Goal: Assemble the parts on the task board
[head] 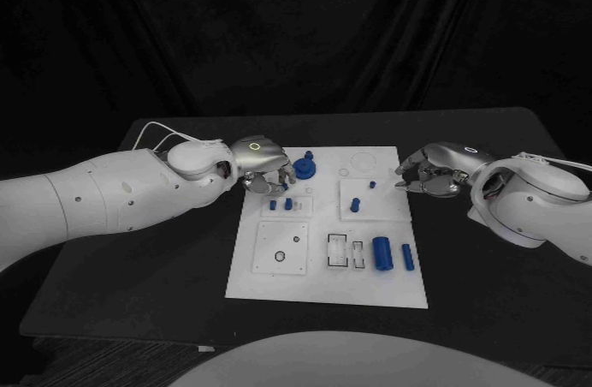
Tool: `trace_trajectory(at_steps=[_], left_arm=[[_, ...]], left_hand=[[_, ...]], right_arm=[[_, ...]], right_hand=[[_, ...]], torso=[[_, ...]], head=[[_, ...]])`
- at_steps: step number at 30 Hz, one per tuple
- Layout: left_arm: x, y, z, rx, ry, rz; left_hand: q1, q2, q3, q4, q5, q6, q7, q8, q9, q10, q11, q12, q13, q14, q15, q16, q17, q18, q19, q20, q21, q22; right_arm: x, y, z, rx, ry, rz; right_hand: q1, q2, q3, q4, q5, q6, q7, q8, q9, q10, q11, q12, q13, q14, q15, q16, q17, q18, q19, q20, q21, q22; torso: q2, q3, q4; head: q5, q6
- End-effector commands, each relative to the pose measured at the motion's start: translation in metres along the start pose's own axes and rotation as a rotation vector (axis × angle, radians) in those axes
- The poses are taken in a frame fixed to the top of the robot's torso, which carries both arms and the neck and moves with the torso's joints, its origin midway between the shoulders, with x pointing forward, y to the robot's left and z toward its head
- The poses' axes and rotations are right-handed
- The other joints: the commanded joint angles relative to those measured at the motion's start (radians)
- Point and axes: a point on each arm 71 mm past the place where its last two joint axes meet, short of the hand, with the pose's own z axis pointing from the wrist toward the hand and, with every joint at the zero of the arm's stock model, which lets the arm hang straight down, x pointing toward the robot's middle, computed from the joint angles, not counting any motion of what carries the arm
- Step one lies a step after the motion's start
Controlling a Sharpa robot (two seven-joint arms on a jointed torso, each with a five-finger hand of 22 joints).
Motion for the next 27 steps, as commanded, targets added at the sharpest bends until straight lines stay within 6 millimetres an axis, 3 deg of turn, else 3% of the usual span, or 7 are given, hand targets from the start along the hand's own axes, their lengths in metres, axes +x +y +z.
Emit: trace_trajectory(at_steps=[1,3,6,7,10,23,27], left_arm=[[0.001,-0.001,-0.001,0.005,-0.011,0.001],[0.000,0.000,-0.002,0.005,-0.039,0.009],[-0.004,0.000,-0.004,0.010,-0.089,0.025],[-0.005,0.001,-0.004,0.011,-0.109,0.031],[-0.008,0.002,-0.007,0.009,-0.154,0.045],[-0.014,0.019,-0.038,-0.068,-0.272,0.084],[-0.019,0.025,-0.053,-0.104,-0.317,0.074]], left_hand=[[-0.045,-0.015,-0.030,0.026,-0.014,-0.101,-0.023,-0.007,-0.023,-0.024,0.013,0.002,0.012,-0.014,0.006,-0.010,-0.007,0.001,-0.012,0.001,-0.008,0.179],[-0.071,-0.023,-0.068,0.053,-0.019,-0.262,-0.074,-0.004,-0.058,-0.065,0.028,0.006,0.030,-0.021,0.016,-0.012,-0.012,0.002,-0.017,0.007,-0.017,0.177],[-0.074,-0.029,-0.112,0.087,-0.019,-0.370,-0.109,-0.004,-0.083,-0.098,0.030,0.017,0.051,-0.023,0.019,-0.010,-0.010,0.003,-0.020,0.011,-0.021,0.176],[-0.064,-0.043,-0.145,0.116,-0.018,-0.492,-0.128,-0.013,-0.116,-0.125,0.033,0.021,0.064,-0.025,0.019,-0.010,-0.011,0.004,-0.022,0.013,-0.024,0.175],[0.015,-0.059,-0.212,0.249,-0.019,-0.578,-0.155,-0.013,-0.141,-0.189,0.038,0.083,0.140,-0.028,0.024,-0.006,-0.008,0.005,-0.023,0.018,-0.027,0.175],[-0.062,0.010,-0.263,0.247,-0.020,-0.358,-0.094,0.049,-0.091,-0.310,0.042,0.192,0.264,-0.034,0.027,-0.007,-0.013,0.006,-0.027,0.021,-0.034,0.173],[-0.079,0.077,-0.223,0.241,-0.015,-0.312,-0.081,0.064,-0.085,-0.331,0.042,0.233,0.296,-0.079,0.032,-0.044,-0.079,0.017,-0.062,0.028,-0.093,0.157]], right_arm=[[0.001,0.000,0.000,0.003,0.002,-0.001],[0.001,-0.001,0.000,0.003,0.001,-0.001],[0.001,-0.001,-0.001,0.003,0.001,0.000],[0.001,-0.001,-0.001,0.004,0.001,0.000],[0.001,-0.001,-0.001,0.005,0.000,0.000],[-0.003,-0.002,-0.006,0.015,-0.012,0.005],[-0.013,0.002,-0.006,0.012,-0.034,0.000]], right_hand=[[0.008,-0.002,-0.001,-0.007,0.002,0.008,0.001,0.006,-0.001,0.003,0.000,-0.004,-0.001,0.003,0.002,-0.006,-0.001,0.012,-0.004,0.000,-0.005,0.108],[0.008,-0.002,-0.001,-0.007,0.002,0.008,0.001,0.006,-0.001,0.003,0.000,-0.004,-0.001,0.003,0.002,-0.006,-0.001,0.012,-0.004,0.000,-0.005,0.108],[0.008,-0.002,-0.001,-0.007,0.002,0.008,0.001,0.006,-0.001,0.003,0.000,-0.004,-0.001,0.003,0.002,-0.006,-0.001,0.012,-0.004,0.000,-0.005,0.108],[0.008,-0.002,-0.001,-0.007,0.002,0.008,0.001,0.006,-0.001,0.003,0.000,-0.004,-0.001,0.003,0.002,-0.006,-0.001,0.012,-0.004,0.000,-0.005,0.108],[0.008,-0.002,-0.001,-0.007,0.002,0.008,0.001,0.006,-0.001,0.003,0.000,-0.004,-0.001,0.003,0.002,-0.006,-0.001,0.012,-0.004,0.000,-0.005,0.108],[0.014,-0.002,-0.002,-0.007,0.003,0.011,0.001,0.007,-0.004,-0.020,0.000,-0.079,-0.067,0.002,0.003,-0.013,-0.009,0.012,-0.004,0.001,-0.010,0.108],[0.026,-0.001,0.000,-0.007,0.007,0.024,0.002,0.012,-0.007,-0.047,0.002,-0.167,-0.138,0.001,0.004,-0.021,-0.019,0.013,-0.004,0.002,-0.018,0.107]], torso=[[0.000,0.0004,-0.0001],[0.000,0.0004,-0.0003],[0.000,0.0005,0.0000],[0.000,0.0004,0.0001],[0.000,0.0001,0.0002],[0.000,-0.0003,0.0000],[0.000,-0.0010,-0.0001]], head=[[0.001,0.000],[0.000,0.000],[-0.001,0.000],[-0.001,0.000],[0.000,0.000],[-0.006,0.000],[-0.005,0.000]])
